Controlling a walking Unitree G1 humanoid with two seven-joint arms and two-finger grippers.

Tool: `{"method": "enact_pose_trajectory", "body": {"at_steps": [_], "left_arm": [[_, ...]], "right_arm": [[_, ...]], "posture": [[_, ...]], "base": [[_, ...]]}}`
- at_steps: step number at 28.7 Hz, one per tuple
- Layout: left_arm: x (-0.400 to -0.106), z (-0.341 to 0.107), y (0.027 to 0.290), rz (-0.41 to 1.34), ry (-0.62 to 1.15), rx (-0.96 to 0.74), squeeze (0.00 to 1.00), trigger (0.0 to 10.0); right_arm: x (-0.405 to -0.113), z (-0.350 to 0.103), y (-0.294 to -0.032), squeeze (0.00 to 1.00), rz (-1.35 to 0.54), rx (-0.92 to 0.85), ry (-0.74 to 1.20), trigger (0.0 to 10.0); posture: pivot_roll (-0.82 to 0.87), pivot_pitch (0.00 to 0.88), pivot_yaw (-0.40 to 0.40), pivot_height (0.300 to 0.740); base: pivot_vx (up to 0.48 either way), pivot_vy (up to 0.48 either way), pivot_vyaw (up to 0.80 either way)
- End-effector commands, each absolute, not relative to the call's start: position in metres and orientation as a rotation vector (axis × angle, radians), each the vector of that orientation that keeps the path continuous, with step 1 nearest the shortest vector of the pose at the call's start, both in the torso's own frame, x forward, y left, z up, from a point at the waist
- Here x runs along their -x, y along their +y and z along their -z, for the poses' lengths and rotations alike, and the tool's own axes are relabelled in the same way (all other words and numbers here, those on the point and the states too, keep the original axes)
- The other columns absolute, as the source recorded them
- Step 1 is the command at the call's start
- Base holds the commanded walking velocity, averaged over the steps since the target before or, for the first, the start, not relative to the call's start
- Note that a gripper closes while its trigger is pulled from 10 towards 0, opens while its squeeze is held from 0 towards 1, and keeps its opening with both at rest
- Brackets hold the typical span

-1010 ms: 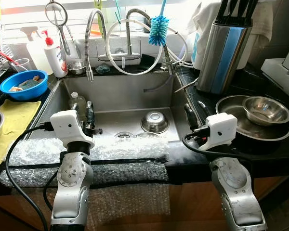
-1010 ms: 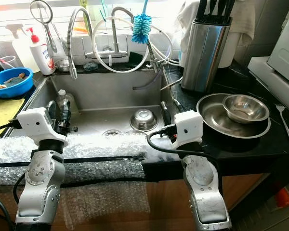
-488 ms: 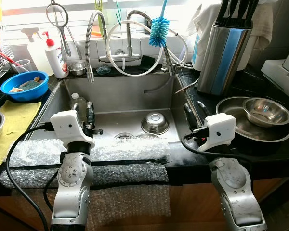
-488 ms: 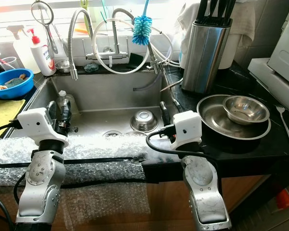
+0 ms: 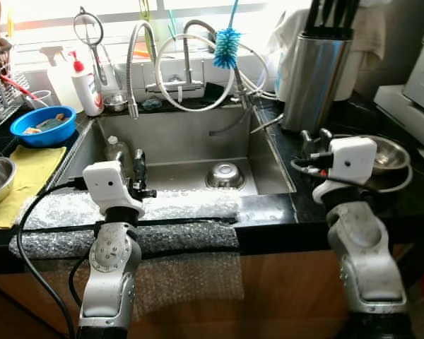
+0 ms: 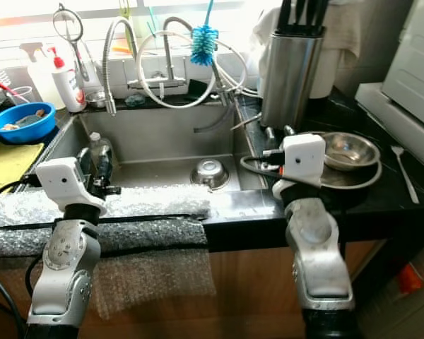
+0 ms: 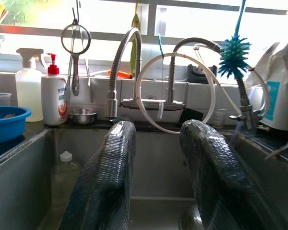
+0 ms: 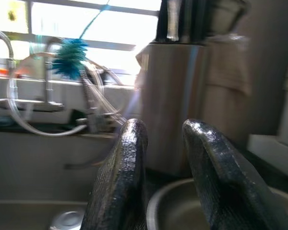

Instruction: Kitchen organization

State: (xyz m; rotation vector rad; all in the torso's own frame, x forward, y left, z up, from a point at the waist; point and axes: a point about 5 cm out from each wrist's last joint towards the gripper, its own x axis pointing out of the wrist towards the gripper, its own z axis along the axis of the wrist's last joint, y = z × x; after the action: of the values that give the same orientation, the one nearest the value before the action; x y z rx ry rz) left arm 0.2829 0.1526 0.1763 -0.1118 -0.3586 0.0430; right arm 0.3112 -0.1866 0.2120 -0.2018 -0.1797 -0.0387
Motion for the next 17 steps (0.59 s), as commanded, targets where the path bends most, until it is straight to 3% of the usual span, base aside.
{"method": "enact_pose_trajectory", "body": {"at_steps": [1,9,17], "left_arm": [[-0.285,-0.176,0.152,-0.031,-0.342,0.094,0.0,10.0],[-0.285,-0.174,0.151,-0.018,-0.329,0.094,0.0,10.0],[-0.285,-0.174,0.15,-0.01,-0.322,0.094,0.0,10.0]], "right_arm": [[-0.315,-0.208,-0.192,0.0,0.065,0.186,-0.121,10.0],[-0.322,-0.199,-0.208,0.0,0.079,0.159,0.004,10.0],[-0.326,-0.197,-0.207,0.0,0.004,0.147,0.054,10.0]], "posture": [[-0.14,0.0,0.066,0.74],[-0.14,0.0,0.066,0.74],[-0.14,0.0,0.067,0.74]], "base": [[0.0,0.0,0.0],[0.0,0.0,0.0],[0.0,0.0,0.0]]}}
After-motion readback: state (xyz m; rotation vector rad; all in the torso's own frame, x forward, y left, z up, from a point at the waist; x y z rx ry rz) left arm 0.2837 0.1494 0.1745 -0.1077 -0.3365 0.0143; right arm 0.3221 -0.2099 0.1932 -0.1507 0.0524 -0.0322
